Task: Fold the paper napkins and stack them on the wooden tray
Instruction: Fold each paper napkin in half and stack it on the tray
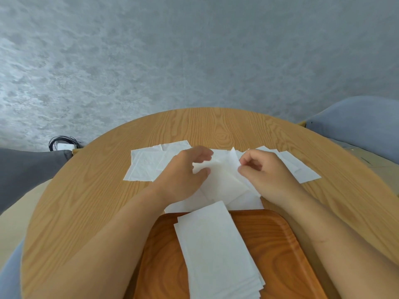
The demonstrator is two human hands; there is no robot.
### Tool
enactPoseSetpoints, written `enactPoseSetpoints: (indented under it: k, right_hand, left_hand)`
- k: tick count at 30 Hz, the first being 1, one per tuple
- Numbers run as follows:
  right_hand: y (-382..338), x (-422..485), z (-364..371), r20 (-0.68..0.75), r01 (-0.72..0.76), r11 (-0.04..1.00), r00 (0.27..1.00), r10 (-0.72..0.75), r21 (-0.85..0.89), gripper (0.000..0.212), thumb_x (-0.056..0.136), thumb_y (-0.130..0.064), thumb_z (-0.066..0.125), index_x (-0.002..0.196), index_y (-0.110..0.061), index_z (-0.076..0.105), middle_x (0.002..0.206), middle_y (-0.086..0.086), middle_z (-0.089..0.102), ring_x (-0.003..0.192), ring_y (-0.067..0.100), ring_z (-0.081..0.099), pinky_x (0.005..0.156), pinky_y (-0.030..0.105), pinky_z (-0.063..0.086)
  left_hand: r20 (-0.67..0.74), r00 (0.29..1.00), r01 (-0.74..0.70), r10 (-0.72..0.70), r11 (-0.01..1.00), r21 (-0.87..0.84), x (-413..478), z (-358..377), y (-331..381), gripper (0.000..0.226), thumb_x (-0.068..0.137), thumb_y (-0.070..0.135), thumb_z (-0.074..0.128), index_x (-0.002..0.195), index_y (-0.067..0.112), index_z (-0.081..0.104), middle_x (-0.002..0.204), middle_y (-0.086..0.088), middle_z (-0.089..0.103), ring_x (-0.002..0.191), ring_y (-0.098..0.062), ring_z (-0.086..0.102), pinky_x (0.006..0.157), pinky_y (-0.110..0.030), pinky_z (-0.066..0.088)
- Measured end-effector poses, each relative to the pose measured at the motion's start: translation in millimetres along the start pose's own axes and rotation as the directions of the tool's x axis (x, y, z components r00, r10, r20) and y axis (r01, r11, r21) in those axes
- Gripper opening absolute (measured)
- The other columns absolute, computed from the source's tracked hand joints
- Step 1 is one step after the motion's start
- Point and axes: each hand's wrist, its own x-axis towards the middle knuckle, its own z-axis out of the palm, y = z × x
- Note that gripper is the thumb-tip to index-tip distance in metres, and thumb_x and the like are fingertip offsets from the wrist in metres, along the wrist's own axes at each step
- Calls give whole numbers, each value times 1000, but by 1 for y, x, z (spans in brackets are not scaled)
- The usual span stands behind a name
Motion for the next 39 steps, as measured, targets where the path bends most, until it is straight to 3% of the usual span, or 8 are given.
enactPoseSetpoints:
  k: [2,5,11,14,19,27,30,39]
  right_hand:
    - [-5,0,0,-4,-39,982,999,41,185,22,95,-15,63,76,-26,63,61,-12,53,52,1,45,51,13,39]
    - [-11,-2,-2,46,-84,908,996,72,409,15,94,-25,61,80,-28,64,77,-10,62,73,7,55,65,25,40]
    - [-13,0,-9,-26,-107,760,987,160,641,25,101,-21,60,79,-30,69,85,-8,71,78,8,65,65,29,47]
    - [-9,3,-11,-142,-101,771,960,242,629,10,96,-35,67,95,-26,71,94,-10,78,92,11,72,79,34,56]
    - [-12,1,-9,-182,-60,867,968,171,494,40,82,-47,72,116,-27,69,104,-8,80,102,14,74,97,46,59]
    - [-10,-5,-3,-176,98,978,982,-65,184,34,88,-34,80,119,-44,69,123,-33,65,123,-17,51,106,20,40]
    - [-10,-5,-4,-135,136,988,983,-126,69,23,86,-31,81,107,-39,75,126,-27,65,120,-19,51,97,6,35]
    - [-14,-8,-1,-54,169,970,985,-162,173,14,96,-17,70,86,-21,77,86,-3,78,82,10,72,71,22,55]
  left_hand:
    - [-8,1000,11,-11,999,-32,0,-1,0,51,101,7,61,148,24,51,141,11,60,131,-5,52,109,-24,44]
    - [2,1000,-26,27,996,-87,0,-1,2,57,98,6,64,150,26,48,139,16,58,131,-1,51,104,-14,40]
    - [-59,998,-37,23,968,-247,0,-4,4,15,95,4,69,98,15,79,93,7,79,89,-5,74,84,-13,54]
    - [-96,993,37,-75,937,-348,1,-9,4,12,96,11,70,92,19,77,81,2,79,67,-3,69,65,-9,51]
    - [-177,977,36,-122,904,-427,1,-11,6,11,97,13,70,93,20,77,82,-8,79,69,-8,69,65,-12,53]
    - [-190,979,-24,-71,890,-455,-1,-14,11,13,96,9,71,89,18,78,81,4,80,74,-5,75,66,-11,53]
    - [-219,975,-56,-47,895,-443,-1,-14,12,10,95,11,73,91,18,79,87,4,80,82,-12,76,73,-16,57]
    - [-298,951,-14,-86,948,-318,-1,-18,14,32,89,30,81,119,31,68,116,19,70,112,1,65,88,-18,56]
